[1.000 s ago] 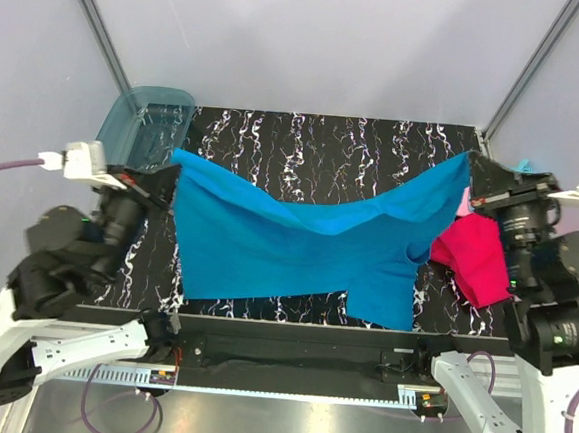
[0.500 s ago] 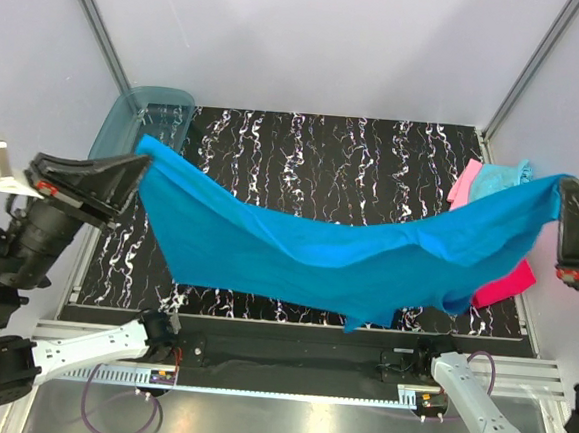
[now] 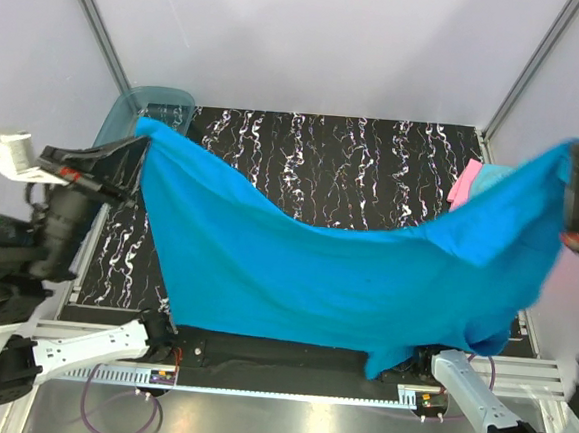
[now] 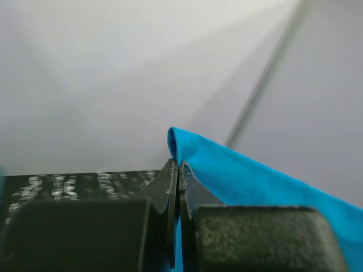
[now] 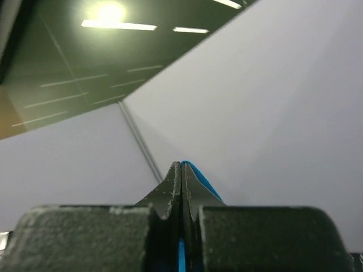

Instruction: Fold and stack the t-shirts

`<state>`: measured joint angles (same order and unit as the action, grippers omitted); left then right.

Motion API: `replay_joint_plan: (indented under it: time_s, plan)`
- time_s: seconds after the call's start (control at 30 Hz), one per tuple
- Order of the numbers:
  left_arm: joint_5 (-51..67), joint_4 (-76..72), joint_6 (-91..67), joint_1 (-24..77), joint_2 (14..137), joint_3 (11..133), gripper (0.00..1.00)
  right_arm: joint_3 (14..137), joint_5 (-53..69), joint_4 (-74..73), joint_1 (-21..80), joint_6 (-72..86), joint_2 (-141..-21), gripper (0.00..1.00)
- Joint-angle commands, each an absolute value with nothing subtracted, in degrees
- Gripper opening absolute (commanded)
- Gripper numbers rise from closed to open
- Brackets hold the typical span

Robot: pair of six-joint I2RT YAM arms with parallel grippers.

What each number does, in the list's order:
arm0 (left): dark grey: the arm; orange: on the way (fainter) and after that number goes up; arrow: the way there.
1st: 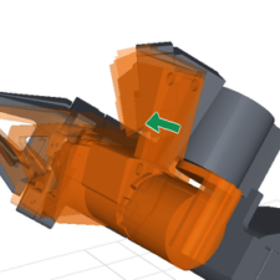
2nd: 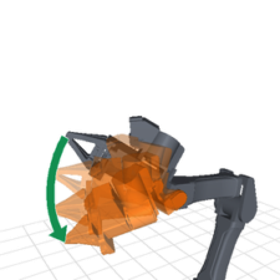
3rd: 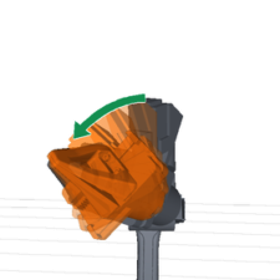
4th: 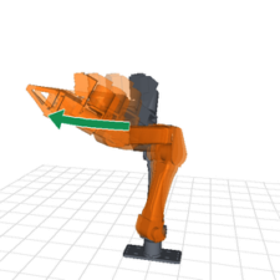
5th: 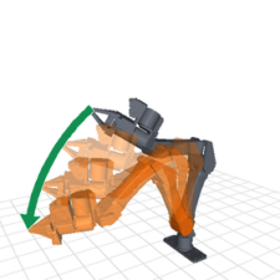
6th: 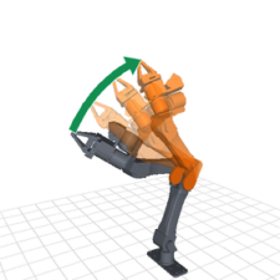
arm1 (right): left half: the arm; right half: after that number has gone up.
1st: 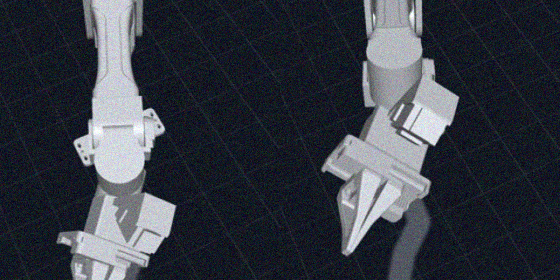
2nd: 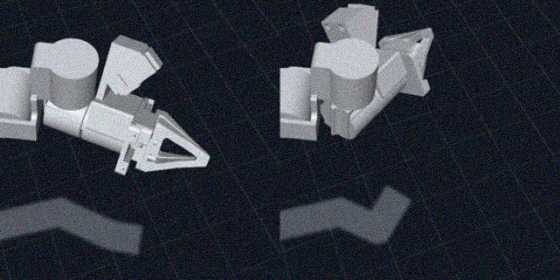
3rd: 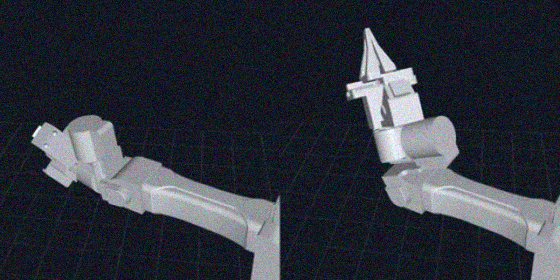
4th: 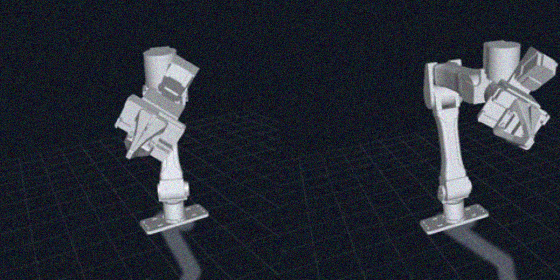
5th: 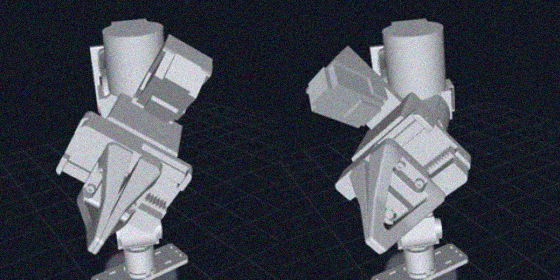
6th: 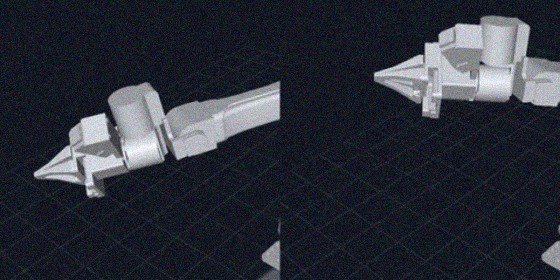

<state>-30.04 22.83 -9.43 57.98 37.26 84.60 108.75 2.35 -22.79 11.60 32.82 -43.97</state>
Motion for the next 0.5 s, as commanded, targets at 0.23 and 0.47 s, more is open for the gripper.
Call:
replay_joint_plan:
  time_s: [0.23, 0.47]
  plan:
    - [-38.9, 7.4, -6.4, 42.1, 52.9, 69.0, 0.06, 81.4, -7.8, -15.2, 11.4, 35.2, -52.6, 0.0]
    - [-38.8, 3.4, -15.4, 30.9, 63.7, 62.3, 0.0, 72.1, -10.5, -8.9, 10.2, 35.7, -60.4, 0.0]
